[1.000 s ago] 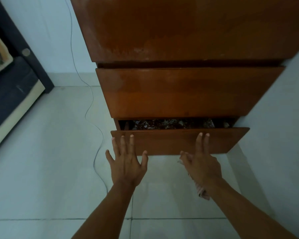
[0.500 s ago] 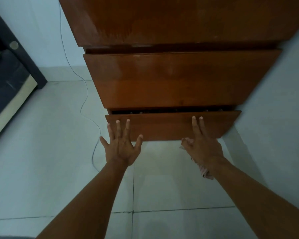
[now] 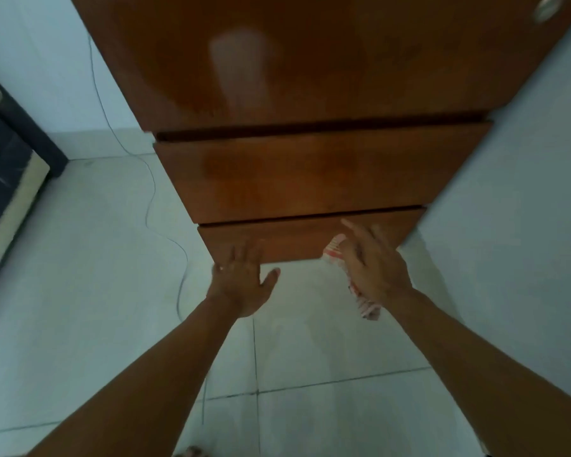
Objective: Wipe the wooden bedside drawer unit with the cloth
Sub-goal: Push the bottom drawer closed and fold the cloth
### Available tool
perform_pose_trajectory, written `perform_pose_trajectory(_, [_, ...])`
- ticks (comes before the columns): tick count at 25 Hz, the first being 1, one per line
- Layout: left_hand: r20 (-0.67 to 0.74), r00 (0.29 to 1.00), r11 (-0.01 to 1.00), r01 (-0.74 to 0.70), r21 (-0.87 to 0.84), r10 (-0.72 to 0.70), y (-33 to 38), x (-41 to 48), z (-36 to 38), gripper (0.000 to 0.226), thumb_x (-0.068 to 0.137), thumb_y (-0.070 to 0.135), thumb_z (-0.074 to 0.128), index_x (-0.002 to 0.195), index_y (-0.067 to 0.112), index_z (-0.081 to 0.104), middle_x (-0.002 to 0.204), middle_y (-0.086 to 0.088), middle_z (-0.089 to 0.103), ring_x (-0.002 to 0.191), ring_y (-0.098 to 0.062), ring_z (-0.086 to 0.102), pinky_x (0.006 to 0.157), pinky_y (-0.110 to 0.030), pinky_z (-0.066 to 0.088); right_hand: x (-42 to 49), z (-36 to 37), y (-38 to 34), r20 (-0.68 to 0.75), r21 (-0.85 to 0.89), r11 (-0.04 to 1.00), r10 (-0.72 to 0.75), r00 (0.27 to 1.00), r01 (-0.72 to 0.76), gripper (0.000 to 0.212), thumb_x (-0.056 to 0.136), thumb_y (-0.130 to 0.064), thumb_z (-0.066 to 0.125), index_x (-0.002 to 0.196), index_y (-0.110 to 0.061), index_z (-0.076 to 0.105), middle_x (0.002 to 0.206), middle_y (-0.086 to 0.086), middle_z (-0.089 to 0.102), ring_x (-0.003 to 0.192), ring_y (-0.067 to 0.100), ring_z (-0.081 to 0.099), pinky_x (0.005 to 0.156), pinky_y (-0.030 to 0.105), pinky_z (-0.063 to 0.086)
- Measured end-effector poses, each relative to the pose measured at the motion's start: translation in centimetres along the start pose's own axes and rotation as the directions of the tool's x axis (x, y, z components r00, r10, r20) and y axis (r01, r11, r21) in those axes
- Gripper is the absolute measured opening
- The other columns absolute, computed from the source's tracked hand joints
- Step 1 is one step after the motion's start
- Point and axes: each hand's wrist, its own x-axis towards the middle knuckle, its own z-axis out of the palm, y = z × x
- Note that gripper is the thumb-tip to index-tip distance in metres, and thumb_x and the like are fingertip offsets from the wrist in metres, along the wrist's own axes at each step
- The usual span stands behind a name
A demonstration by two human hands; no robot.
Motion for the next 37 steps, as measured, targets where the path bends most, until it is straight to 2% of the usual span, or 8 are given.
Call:
perform_pose_trajectory(2, [0.102, 0.978, 0.960, -0.157, -0.234, 0.184, 3.2, -2.0, -6.3, 0.065, 0.099, 0.055, 0.050, 0.154, 0.023, 0.036, 0.155, 0.003, 0.045, 0.143, -0.020, 0.043, 0.115, -0.038, 0.037, -1.7, -4.6, -4.0, 0.106, 0.217, 0.970, 0.090, 0.990, -0.111, 0.040, 0.103, -0.047, 0.032, 0.138, -0.045, 0.052, 0.134, -0.008, 0.055, 0.117, 0.021, 0.059, 0.094, 0.037, 0.046])
perform_pose_trajectory(5, [0.231, 0.947, 0.821, -0.055, -0.568, 0.224, 9.0, -5.1, -18.6, 0.043, 0.098, 0.044, 0.060, 0.135, 0.022, 0.062, 0.127, 0.012, 0.065, 0.121, -0.010, 0.061, 0.100, -0.026, 0.048, -3.4, -13.6, -10.9, 0.255, 0.413, 0.886, 0.109, 0.961, -0.210, 0.035, 0.090, -0.039, 0.037, 0.119, -0.047, 0.055, 0.119, -0.013, 0.063, 0.109, 0.015, 0.063, 0.098, 0.047, 0.052])
perform_pose_trajectory(8, [0.234, 0.953, 0.750, 0.011, -0.661, 0.192, 13.7, -8.5, -32.0, 0.016, 0.101, 0.027, 0.058, 0.098, 0.014, 0.067, 0.098, 0.001, 0.069, 0.091, -0.014, 0.064, 0.079, -0.021, 0.051, -4.7, -24.9, -19.8, 0.329, 0.409, 0.892, 0.051, 0.943, -0.191, 0.034, 0.092, -0.019, 0.053, 0.124, -0.028, 0.051, 0.120, 0.000, 0.059, 0.102, 0.016, 0.063, 0.080, 0.031, 0.056])
perform_pose_trajectory(12, [0.242, 0.955, 0.660, 0.072, -0.748, 0.170, 18.0, -13.7, -47.9, 0.013, 0.101, 0.015, 0.059, 0.098, 0.026, 0.066, 0.095, 0.012, 0.063, 0.094, -0.010, 0.060, 0.085, -0.020, 0.049, -5.8, -39.1, -30.2, 0.461, 0.547, 0.726, 0.155, 0.874, -0.418, 0.033, 0.094, 0.007, 0.054, 0.120, -0.012, 0.057, 0.118, 0.011, 0.062, 0.094, 0.016, 0.063, 0.071, 0.024, 0.054])
perform_pose_trajectory(17, [0.202, 0.947, 0.600, 0.013, -0.800, 0.248, 22.1, -19.8, -59.1, 0.033, 0.094, 0.001, 0.065, 0.126, 0.007, 0.061, 0.114, -0.001, 0.066, 0.095, -0.011, 0.064, 0.069, -0.013, 0.052, -8.4, -51.2, -37.8, 0.617, 0.635, 0.502, 0.128, 0.777, -0.587, 0.016, 0.095, -0.014, 0.055, 0.103, -0.010, 0.068, 0.091, 0.010, 0.072, 0.073, 0.016, 0.068, 0.062, 0.025, 0.054])
perform_pose_trajectory(24, [0.338, 0.938, 0.428, 0.274, -0.861, 0.081, 22.7, -22.0, -63.4, 0.025, 0.095, 0.028, 0.058, 0.111, 0.011, 0.066, 0.095, -0.003, 0.076, 0.085, -0.014, 0.073, 0.089, -0.037, 0.053, -11.3, -55.1, -41.5, 0.607, 0.755, 0.171, 0.186, 0.773, -0.633, 0.081, 0.095, -0.075, 0.041, 0.128, -0.006, 0.069, 0.121, 0.019, 0.074, 0.104, 0.031, 0.074, 0.083, 0.042, 0.062])
perform_pose_trajectory(31, [0.323, 0.943, 0.409, 0.265, -0.873, 0.080, 19.2, -21.0, -69.1, 0.004, 0.088, 0.017, 0.062, 0.091, 0.019, 0.061, 0.092, -0.005, 0.069, 0.089, -0.019, 0.063, 0.082, -0.035, 0.052, -9.6, -53.1, -47.1, 0.494, 0.698, 0.390, 0.346, 0.798, -0.601, 0.029, 0.099, -0.034, 0.060, 0.121, -0.019, 0.071, 0.122, 0.002, 0.075, 0.111, 0.019, 0.069, 0.110, 0.050, 0.044])
perform_pose_trajectory(37, [0.393, 0.891, 0.383, 0.289, -0.878, 0.227, 17.2, -20.0, -71.1, 0.031, 0.069, 0.021, 0.062, 0.100, 0.018, 0.061, 0.104, -0.007, 0.064, 0.094, -0.020, 0.060, 0.094, -0.040, 0.047, -6.7, -52.8, -49.9, 0.396, 0.760, 0.398, 0.343, 0.852, -0.514, 0.034, 0.102, -0.029, 0.051, 0.116, -0.009, 0.074, 0.112, 0.010, 0.078, 0.094, 0.023, 0.072, 0.085, 0.041, 0.059])
